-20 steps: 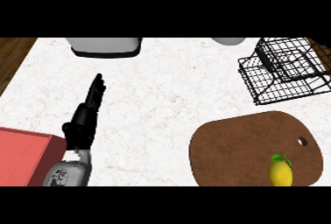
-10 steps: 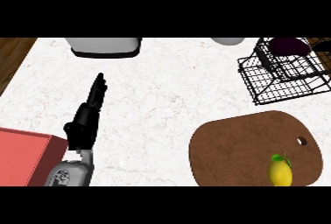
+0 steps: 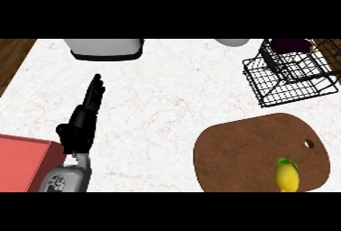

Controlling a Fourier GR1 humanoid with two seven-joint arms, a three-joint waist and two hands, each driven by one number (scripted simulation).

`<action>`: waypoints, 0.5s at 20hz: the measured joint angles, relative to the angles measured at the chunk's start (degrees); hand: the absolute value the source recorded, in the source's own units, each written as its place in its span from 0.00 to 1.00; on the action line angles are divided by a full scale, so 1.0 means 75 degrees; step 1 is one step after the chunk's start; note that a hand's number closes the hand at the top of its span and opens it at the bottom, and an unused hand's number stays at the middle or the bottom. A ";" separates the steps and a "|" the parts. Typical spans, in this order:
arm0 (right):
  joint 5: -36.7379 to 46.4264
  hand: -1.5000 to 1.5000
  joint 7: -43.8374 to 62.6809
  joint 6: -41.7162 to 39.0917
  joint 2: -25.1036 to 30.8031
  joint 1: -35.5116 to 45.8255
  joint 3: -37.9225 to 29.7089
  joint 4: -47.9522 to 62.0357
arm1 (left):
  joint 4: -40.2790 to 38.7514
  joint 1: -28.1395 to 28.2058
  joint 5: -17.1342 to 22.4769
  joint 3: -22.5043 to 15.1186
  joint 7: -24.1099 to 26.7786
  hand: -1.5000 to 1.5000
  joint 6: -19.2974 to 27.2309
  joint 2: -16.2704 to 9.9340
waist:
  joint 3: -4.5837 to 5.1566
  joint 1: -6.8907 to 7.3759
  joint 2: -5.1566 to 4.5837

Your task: Pick the eggplant from the cutting board and place it in the tiered basket

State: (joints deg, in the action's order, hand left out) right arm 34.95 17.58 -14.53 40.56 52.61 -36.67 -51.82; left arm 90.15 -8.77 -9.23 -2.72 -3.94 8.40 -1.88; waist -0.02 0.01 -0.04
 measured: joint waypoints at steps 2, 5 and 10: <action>-0.0285 0.00 -0.0087 -0.0053 0.0359 -0.0205 -0.0454 0.0245 | 0.0019 0.0039 -0.0057 -0.0045 0.0039 0.50 0.0051 0.0031 | -0.0002 -0.0020 -0.0001; -0.0838 0.00 -0.0382 -0.0406 0.1005 -0.0655 -0.1230 0.0643 | -0.0003 0.0153 -0.0013 -0.0017 0.0112 0.50 0.0051 0.0051 | -0.0005 -0.0077 0.0004; -0.1593 0.00 -0.1475 -0.1209 0.1957 -0.1962 -0.2326 0.1368 | 0.0014 0.0154 -0.0041 0.0020 0.0130 0.50 0.0113 0.0059 | -0.0012 -0.0157 0.0007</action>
State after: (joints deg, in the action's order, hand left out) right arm 23.00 6.52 -23.59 55.24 37.89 -54.12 -41.57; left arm 90.25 -7.61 -9.54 -2.57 -2.96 9.25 -1.44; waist -0.11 -1.18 0.01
